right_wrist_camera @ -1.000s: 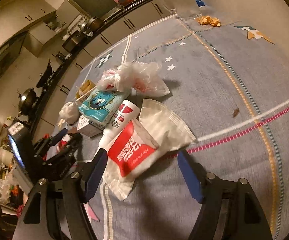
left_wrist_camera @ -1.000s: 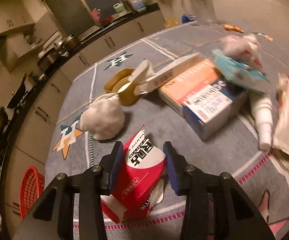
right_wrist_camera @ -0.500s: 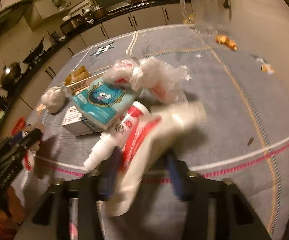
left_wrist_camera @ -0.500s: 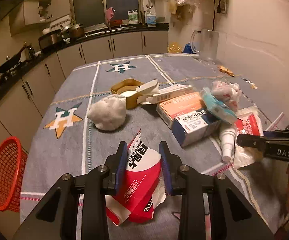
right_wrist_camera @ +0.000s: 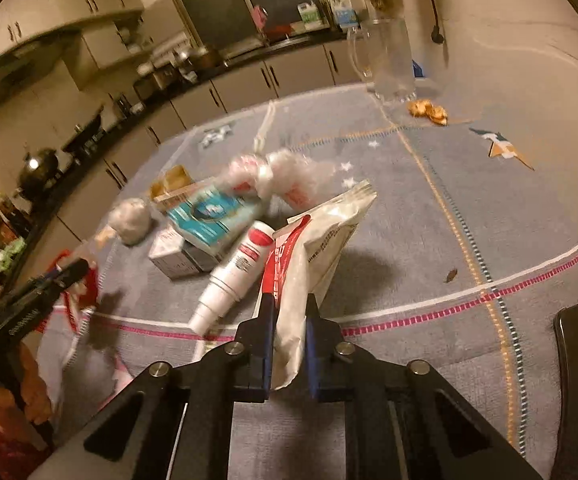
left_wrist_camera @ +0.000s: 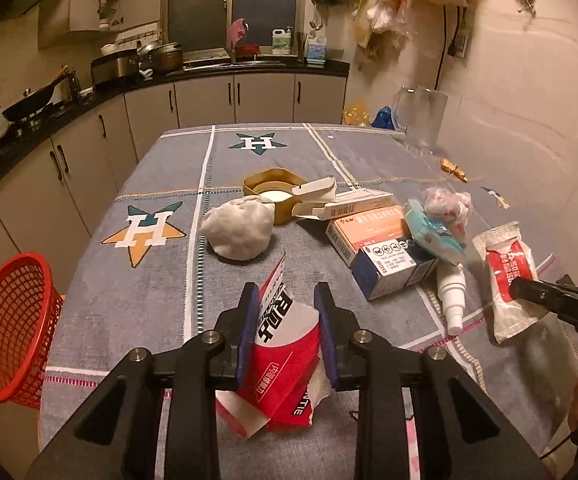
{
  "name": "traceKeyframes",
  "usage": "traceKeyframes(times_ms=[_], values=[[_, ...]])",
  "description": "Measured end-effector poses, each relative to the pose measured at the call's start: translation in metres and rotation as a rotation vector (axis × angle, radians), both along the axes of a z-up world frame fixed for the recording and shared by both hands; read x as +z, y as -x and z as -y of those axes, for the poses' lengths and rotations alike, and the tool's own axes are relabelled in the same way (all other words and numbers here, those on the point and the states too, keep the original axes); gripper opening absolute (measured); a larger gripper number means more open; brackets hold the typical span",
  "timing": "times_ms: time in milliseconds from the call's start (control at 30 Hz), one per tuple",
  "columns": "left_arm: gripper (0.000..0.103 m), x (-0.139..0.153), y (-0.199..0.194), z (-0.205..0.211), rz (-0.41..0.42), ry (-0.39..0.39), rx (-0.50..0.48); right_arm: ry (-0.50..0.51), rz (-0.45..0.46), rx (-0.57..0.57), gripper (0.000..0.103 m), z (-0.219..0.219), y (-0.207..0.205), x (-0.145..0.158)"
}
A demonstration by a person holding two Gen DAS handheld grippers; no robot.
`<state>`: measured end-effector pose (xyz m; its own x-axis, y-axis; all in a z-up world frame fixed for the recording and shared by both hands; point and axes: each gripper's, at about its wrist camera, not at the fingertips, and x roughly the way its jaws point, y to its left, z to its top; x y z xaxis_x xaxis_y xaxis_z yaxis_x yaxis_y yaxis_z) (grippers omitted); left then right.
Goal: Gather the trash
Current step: 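Lift both held items off the table and turn toward the red wastebasket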
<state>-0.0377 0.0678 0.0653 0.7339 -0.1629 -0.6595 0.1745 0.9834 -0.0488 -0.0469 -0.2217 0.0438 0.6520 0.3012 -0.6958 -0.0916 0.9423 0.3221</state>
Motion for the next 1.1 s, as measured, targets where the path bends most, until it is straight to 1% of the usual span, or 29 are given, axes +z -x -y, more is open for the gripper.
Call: traceKeyframes(times_ms=[100,167,267,333,400,467,633,800,900,1100], values=[[0.027,0.0,0.002,-0.002,-0.003,0.006,0.0,-0.02,0.045,0.031,0.014,-0.003,0.006,0.01],[0.027,0.003,0.002,-0.006,-0.011,0.017,0.006,-0.02,0.058,0.067,0.014,-0.011,0.006,0.017],[0.027,0.011,0.008,-0.01,0.02,0.035,0.015,-0.018,0.101,0.122,0.014,-0.024,0.01,0.024],[0.027,0.012,0.009,-0.011,0.007,0.021,0.032,-0.025,0.113,0.138,0.014,-0.03,0.012,0.025],[0.027,0.011,0.01,-0.011,0.002,0.015,0.029,-0.045,0.114,0.159,0.014,-0.034,0.012,0.025],[0.027,0.008,0.011,-0.011,0.0,-0.005,0.038,-0.04,0.112,0.171,0.014,-0.038,0.012,0.024],[0.026,0.01,0.016,-0.017,0.005,0.016,0.045,-0.046,0.109,0.214,0.014,-0.051,0.011,0.023],[0.026,0.014,0.019,-0.019,0.019,0.016,0.052,-0.051,0.118,0.255,0.014,-0.061,0.011,0.023],[0.026,0.016,0.021,-0.02,0.023,0.021,0.051,-0.038,0.128,0.269,0.014,-0.066,0.011,0.022],[0.026,0.017,0.023,-0.018,0.034,0.022,0.045,-0.013,0.114,0.292,0.014,-0.075,0.009,0.018]])
